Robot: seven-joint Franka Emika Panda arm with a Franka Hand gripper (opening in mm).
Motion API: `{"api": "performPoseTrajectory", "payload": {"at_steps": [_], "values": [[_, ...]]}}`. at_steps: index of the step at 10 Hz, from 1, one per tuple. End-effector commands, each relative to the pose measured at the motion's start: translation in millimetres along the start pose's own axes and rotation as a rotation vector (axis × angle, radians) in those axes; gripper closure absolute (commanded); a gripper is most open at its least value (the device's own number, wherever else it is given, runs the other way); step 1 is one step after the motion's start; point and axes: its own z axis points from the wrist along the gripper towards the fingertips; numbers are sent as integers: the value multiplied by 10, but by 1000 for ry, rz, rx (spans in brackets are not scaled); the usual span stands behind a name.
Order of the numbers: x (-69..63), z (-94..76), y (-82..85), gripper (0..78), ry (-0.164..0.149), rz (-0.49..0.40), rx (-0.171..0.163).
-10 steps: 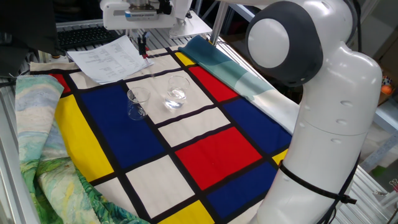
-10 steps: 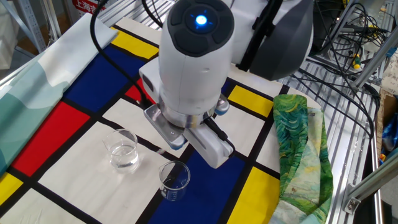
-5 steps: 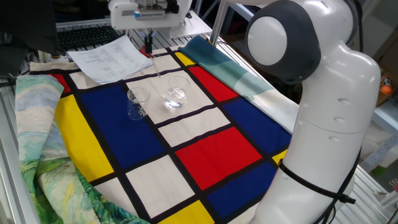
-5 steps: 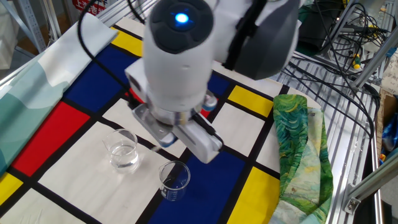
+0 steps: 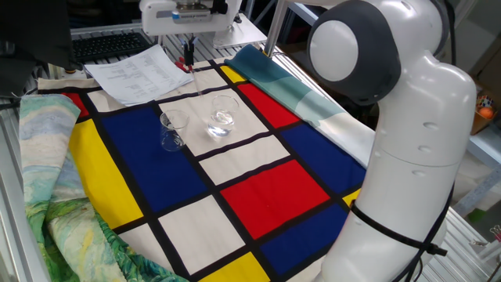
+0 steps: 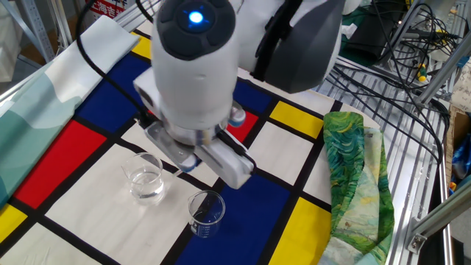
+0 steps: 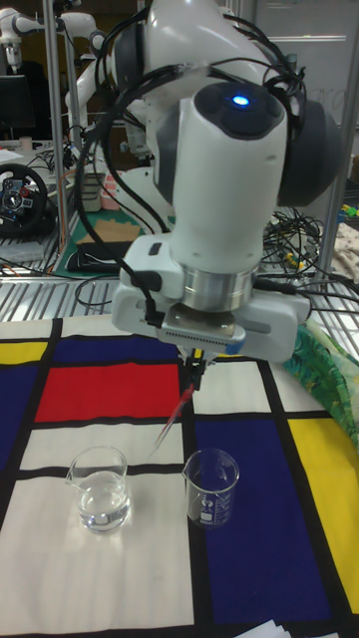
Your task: Transfer liquid using a dropper
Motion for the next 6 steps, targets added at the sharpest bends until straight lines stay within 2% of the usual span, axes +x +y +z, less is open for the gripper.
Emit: {"api": "performPoseTrajectory", "payload": {"at_steps": [1,5,6], "values": [[-124,-127,-337,764,12,-58,17],[-178,-60,-505,764,13,-86,3],[-176,-19,-542,764,16,-94,-15]]}}
